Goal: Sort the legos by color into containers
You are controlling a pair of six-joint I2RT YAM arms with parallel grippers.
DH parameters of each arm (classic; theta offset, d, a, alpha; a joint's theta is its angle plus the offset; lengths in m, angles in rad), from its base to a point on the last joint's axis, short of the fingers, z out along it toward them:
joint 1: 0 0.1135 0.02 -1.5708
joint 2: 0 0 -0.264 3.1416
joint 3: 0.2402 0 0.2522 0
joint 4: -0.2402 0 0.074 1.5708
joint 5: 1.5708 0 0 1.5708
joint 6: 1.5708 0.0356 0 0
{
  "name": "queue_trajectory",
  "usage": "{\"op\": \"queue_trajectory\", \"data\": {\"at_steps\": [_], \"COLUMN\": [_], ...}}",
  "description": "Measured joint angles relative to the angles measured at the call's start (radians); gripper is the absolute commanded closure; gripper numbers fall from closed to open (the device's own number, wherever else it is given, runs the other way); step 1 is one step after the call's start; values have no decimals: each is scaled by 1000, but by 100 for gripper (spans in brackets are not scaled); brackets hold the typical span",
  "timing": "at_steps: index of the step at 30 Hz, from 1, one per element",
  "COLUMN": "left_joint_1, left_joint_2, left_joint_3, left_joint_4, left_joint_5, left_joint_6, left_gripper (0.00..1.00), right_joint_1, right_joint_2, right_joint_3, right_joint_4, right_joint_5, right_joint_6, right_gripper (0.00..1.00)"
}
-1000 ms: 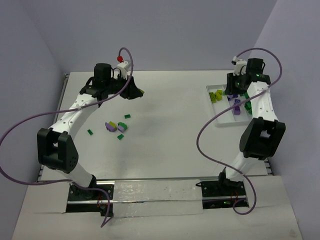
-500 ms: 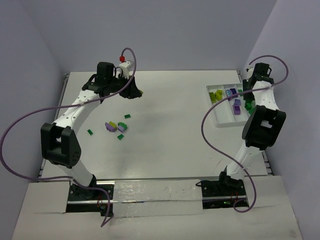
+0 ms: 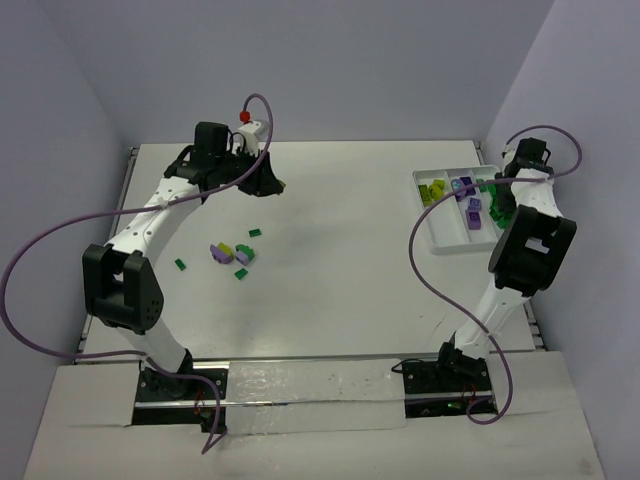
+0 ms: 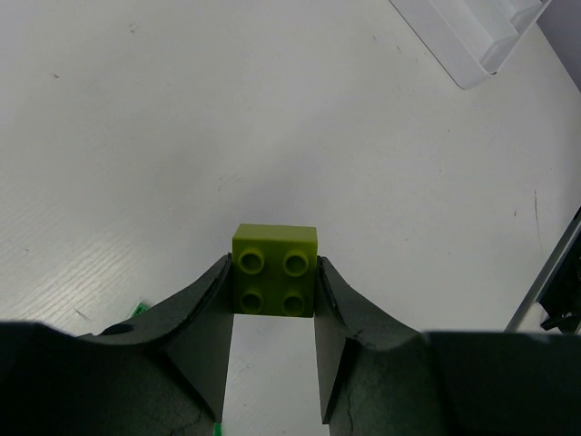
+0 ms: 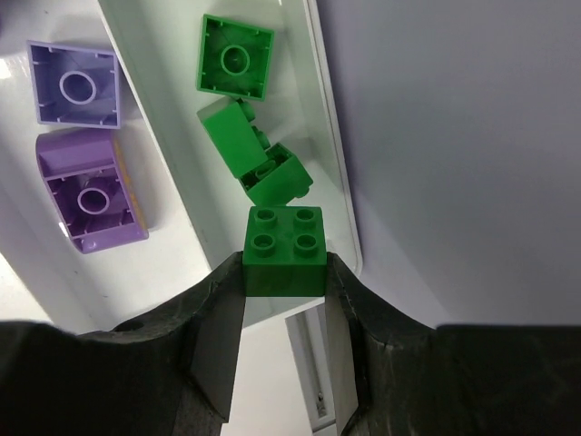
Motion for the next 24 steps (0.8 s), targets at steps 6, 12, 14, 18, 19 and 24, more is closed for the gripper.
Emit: {"op": "queue_trajectory", "data": {"at_steps": [6, 12, 14, 18, 19, 24], "left_joint_1": [0, 0, 0, 0, 0, 12], "left_joint_2": [0, 0, 0, 0, 0, -1], "left_joint_3": [0, 0, 0, 0, 0, -12], "left_joint_4": [-8, -12, -12, -12, -12, 15], "left_joint_5": [-4, -5, -5, -3, 0, 134], "left_joint_6": [6, 15, 15, 14, 13, -38], "left_gripper": [100, 100, 100, 100, 100, 100], "right_joint_1": [0, 0, 0, 0, 4, 32], "right_joint_2": [2, 3, 3, 2, 1, -62], "right_joint_3": [-23, -38, -38, -37, -35, -35], "right_joint_4": [-1, -5, -5, -21, -30, -88], "right_joint_5": [0, -1, -1, -7, -17, -176], "right_joint_6": [-7, -13, -14, -13, -11, -8], "right_gripper": [79, 33, 23, 20, 20, 19]}}
